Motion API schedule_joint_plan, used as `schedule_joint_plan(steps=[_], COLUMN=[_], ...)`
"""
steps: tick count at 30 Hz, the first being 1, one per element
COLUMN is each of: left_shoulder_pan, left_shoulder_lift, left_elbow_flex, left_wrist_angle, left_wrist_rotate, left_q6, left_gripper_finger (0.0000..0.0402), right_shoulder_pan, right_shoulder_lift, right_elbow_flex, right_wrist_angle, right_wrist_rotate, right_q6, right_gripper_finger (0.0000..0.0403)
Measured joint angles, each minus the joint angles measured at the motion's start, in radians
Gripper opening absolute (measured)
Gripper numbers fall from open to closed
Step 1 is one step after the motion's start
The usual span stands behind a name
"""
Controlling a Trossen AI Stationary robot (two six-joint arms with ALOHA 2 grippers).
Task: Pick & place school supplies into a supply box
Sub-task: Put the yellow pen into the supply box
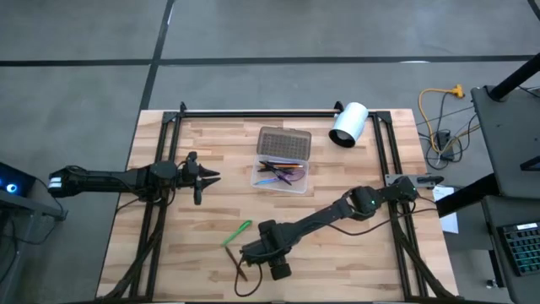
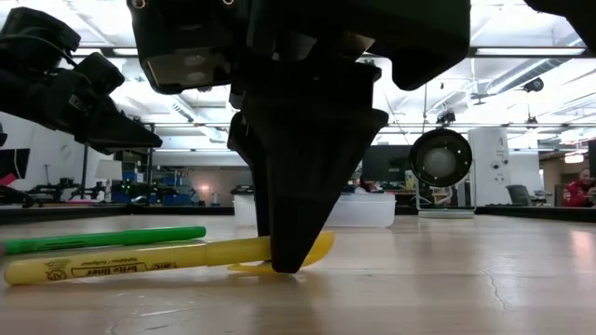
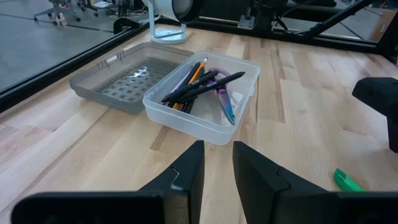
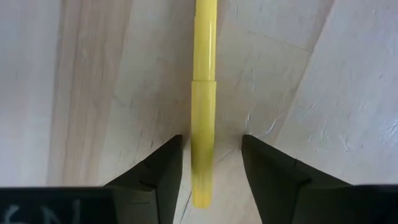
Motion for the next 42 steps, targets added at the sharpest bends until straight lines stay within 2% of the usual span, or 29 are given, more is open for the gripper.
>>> schedule_joint_plan(steps=[5,12,14,25,36,42], left_shoulder_pan=[0.000,0.000,0.000,0.000,0.000,0.000], left_shoulder_lift=[0.000,0.000,0.000,0.000,0.000,0.000], left_elbow_flex=[0.000,0.000,0.000,0.000,0.000,0.000], left_wrist_angle=[0.000,0.000,0.000,0.000,0.000,0.000], left_wrist_rotate=[0.000,0.000,0.000,0.000,0.000,0.000], left_q6=[0.000,0.000,0.000,0.000,0.000,0.000], left_gripper_finger=[0.0069,0.0069,0.0069,0.0069,0.0069,0.0069], right_shoulder_pan=[0.000,-0.003,-0.004,-0.004,-0.005,-0.007], right_shoulder_lift=[0.000,0.000,0.000,-0.016,-0.054,-0.066], right_elbow_flex=[0.000,0.001,0.001,-0.001,-0.001,-0.001], right_wrist_angle=[-0.001,-0.008,-0.010,-0.053,-0.094,-0.097], right_wrist_rotate=[0.002,0.002,-0.002,0.018,0.222,0.293], right_q6=[-0.008,-0.049,-0.057,-0.104,-0.097,-0.100], right_gripper_finger=[0.0123,0.0039,0.0026,0.0026,0.0026,0.0026])
